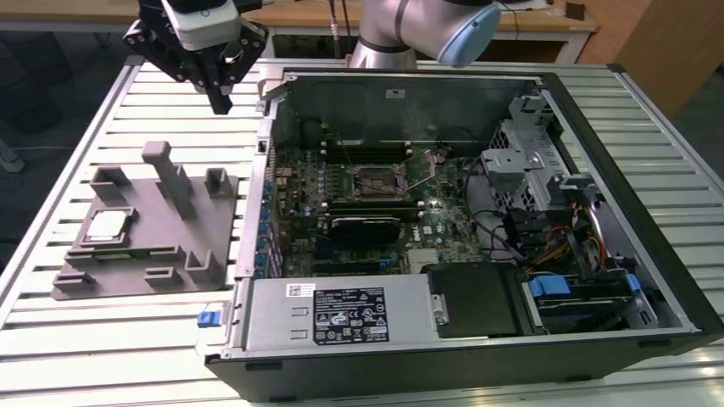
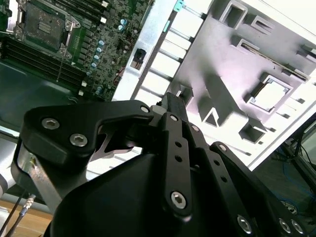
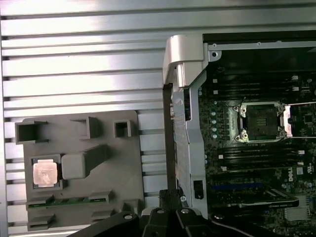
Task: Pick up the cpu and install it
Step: 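Reach for the cpu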
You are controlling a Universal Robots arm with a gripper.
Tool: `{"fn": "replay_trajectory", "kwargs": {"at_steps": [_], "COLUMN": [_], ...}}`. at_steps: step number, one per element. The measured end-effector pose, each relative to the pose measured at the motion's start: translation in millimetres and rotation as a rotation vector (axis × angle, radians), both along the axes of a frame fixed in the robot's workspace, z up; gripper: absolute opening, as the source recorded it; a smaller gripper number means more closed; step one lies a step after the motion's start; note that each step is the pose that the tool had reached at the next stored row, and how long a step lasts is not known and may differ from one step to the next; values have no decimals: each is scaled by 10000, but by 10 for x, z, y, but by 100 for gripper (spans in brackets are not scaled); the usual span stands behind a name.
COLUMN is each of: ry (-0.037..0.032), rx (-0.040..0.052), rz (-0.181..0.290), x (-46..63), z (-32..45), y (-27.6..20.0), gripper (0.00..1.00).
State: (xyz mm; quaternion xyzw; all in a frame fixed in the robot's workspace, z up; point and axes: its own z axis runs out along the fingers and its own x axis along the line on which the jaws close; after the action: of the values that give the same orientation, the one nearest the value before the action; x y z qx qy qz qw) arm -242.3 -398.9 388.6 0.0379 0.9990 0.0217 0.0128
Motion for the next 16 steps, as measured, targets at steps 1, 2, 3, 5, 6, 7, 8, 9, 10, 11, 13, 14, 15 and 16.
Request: {"fn": "replay_trajectory", "kwargs": {"at_steps": [1, 2, 3, 5, 6, 7, 8, 9, 10, 11, 13, 14, 15, 16], "ry": [0, 0, 0, 0, 0, 0, 0, 0, 0, 0, 2, 1, 2, 3], "rx": [0, 0, 0, 0, 0, 0, 0, 0, 0, 0, -1, 0, 0, 0], "rz": [0, -1, 0, 0, 0, 0, 0, 0, 0, 0, 0, 0, 0, 0], "x": [-7, -15, -22, -37, -44, -51, -58, -67, -77, -89, -111, -122, -132, -142], "z": [0, -1, -1, -1, -2, -2, -2, -3, -3, -3, -5, -6, -7, -8], "y": [0, 0, 0, 0, 0, 0, 0, 0, 0, 0, 0, 0, 0, 0], "gripper": [11, 11, 11, 11, 11, 11, 11, 11, 11, 11, 11, 11, 11, 11]}}
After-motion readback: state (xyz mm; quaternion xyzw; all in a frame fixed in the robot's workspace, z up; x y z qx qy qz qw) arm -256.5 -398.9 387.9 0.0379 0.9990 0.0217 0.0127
